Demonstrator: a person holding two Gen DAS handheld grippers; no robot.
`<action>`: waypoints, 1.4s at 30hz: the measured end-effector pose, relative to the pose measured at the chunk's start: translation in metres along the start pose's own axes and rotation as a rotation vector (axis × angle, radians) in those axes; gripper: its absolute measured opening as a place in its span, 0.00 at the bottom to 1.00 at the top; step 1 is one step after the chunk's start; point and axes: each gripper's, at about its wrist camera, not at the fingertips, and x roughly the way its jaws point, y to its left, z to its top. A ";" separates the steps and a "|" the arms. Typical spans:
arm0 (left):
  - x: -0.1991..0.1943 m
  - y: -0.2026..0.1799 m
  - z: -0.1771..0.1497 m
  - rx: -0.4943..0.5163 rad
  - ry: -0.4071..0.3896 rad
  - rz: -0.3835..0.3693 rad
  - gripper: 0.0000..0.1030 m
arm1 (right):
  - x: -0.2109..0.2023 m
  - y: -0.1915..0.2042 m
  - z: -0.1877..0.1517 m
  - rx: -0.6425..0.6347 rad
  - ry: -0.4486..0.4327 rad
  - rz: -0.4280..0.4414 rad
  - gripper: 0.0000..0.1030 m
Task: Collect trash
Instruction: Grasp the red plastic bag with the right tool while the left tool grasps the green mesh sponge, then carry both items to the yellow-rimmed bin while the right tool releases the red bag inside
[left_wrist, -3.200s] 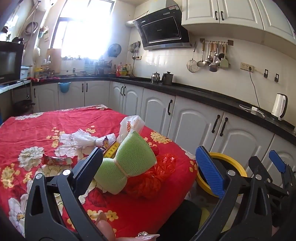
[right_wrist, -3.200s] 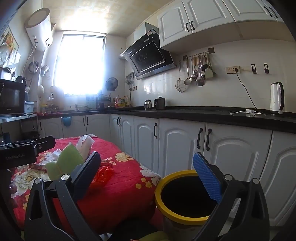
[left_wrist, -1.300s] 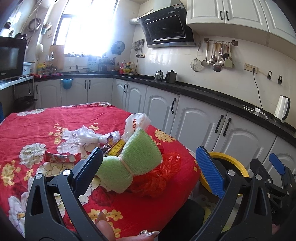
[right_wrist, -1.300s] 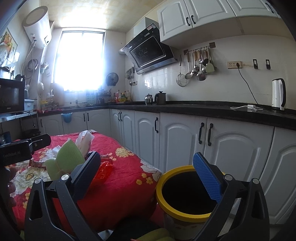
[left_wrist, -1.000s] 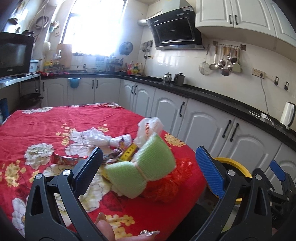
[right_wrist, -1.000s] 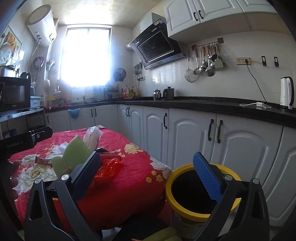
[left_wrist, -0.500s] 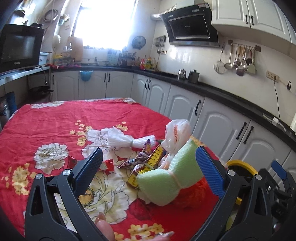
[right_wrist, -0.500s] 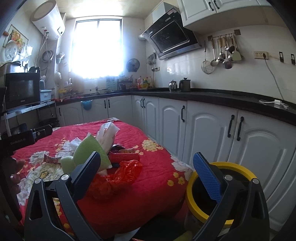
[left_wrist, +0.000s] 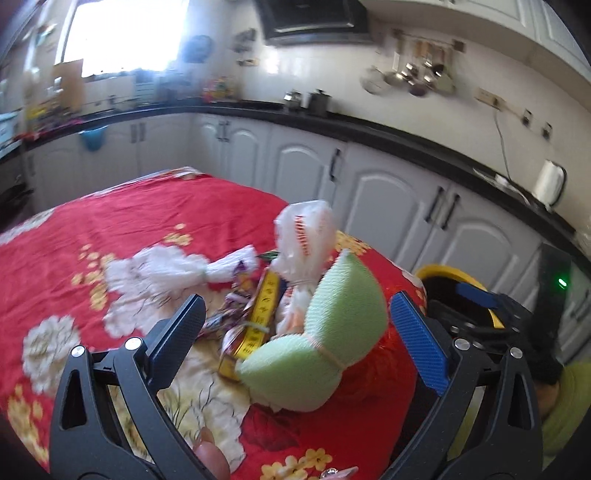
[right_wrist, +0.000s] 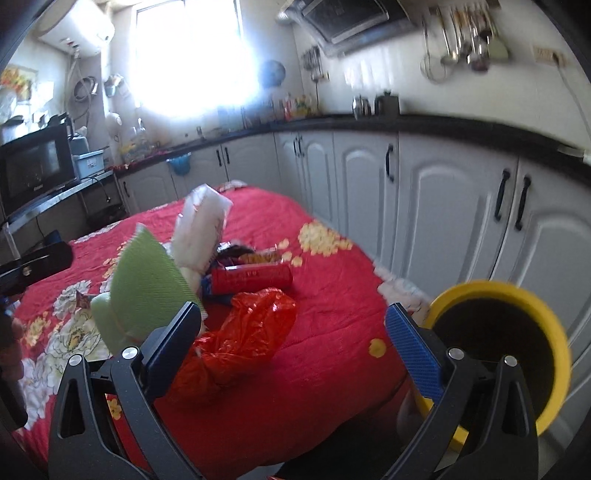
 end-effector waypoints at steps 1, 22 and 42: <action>0.005 -0.003 0.003 0.029 0.012 -0.016 0.89 | 0.007 -0.003 0.000 0.023 0.026 0.015 0.94; 0.076 -0.016 0.016 0.086 0.240 -0.276 0.74 | 0.045 -0.001 -0.010 0.087 0.204 0.226 0.16; 0.045 -0.007 0.024 -0.008 0.160 -0.268 0.34 | 0.006 -0.012 0.006 0.106 0.090 0.216 0.10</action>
